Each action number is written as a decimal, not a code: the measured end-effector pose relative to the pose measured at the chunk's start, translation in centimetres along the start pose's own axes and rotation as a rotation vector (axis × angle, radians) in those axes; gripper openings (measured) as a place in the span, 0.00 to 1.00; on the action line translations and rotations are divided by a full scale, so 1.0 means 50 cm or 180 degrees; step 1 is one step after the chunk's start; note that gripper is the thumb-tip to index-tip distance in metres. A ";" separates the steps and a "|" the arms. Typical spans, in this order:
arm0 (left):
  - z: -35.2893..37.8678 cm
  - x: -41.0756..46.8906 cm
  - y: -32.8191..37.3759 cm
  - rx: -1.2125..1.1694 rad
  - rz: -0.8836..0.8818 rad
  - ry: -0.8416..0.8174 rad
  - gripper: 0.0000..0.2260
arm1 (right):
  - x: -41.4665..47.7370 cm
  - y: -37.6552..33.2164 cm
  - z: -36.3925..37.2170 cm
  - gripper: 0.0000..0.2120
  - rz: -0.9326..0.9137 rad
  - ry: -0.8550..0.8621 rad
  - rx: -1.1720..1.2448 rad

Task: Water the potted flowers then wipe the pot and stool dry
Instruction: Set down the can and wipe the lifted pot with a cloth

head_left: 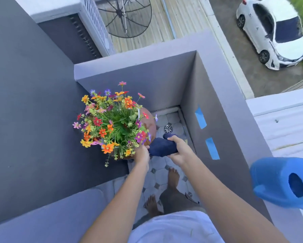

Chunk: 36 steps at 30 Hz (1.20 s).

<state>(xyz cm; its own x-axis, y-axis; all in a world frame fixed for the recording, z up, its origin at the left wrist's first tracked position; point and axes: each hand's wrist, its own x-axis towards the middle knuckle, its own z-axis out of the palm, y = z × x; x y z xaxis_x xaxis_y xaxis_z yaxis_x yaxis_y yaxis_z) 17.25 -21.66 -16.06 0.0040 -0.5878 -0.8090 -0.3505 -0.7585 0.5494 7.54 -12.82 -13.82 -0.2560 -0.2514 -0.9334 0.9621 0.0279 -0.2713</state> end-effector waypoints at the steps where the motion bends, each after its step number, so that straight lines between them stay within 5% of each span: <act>1: 0.010 -0.001 0.001 -0.0078 0.0013 0.0110 0.10 | 0.011 0.002 0.009 0.15 0.0005 0.0038 -0.0013; 6: 0.026 0.004 0.011 -0.0588 -0.0161 0.0379 0.11 | 0.043 -0.009 0.048 0.01 -0.0001 -0.0074 -0.0164; 16: -0.010 0.018 0.053 -0.0729 -0.0011 0.0550 0.12 | 0.055 0.004 0.062 0.10 -0.0147 -0.0418 -0.0317; 19: -0.043 -0.009 0.078 -0.0803 0.0228 0.0533 0.13 | 0.045 0.013 0.062 0.19 -0.0206 -0.0410 -0.0198; 24: -0.113 -0.070 0.102 -0.0577 0.0309 0.0016 0.11 | -0.007 0.011 0.101 0.25 -0.1055 -0.0195 -0.0008; 28: -0.179 -0.131 0.134 0.0038 0.0807 -0.0355 0.02 | -0.074 -0.025 0.143 0.19 -0.1989 -0.0142 -0.0407; 33: -0.261 -0.206 0.196 0.0524 0.1427 -0.0698 0.14 | -0.195 -0.025 0.174 0.08 -0.2710 -0.0299 -0.0926; 36: -0.294 -0.240 0.232 0.0684 0.1727 -0.0601 0.11 | -0.271 0.004 0.191 0.07 -0.3012 -0.0453 -0.0767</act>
<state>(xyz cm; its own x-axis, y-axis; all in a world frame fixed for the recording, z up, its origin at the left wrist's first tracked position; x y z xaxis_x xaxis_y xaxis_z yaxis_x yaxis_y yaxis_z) 26.89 -27.54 3.11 -0.3869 -0.7994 -0.4597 -0.4373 -0.2798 0.8547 12.11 -18.67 1.02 -0.8812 -0.3852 -0.2740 0.3173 -0.0524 -0.9469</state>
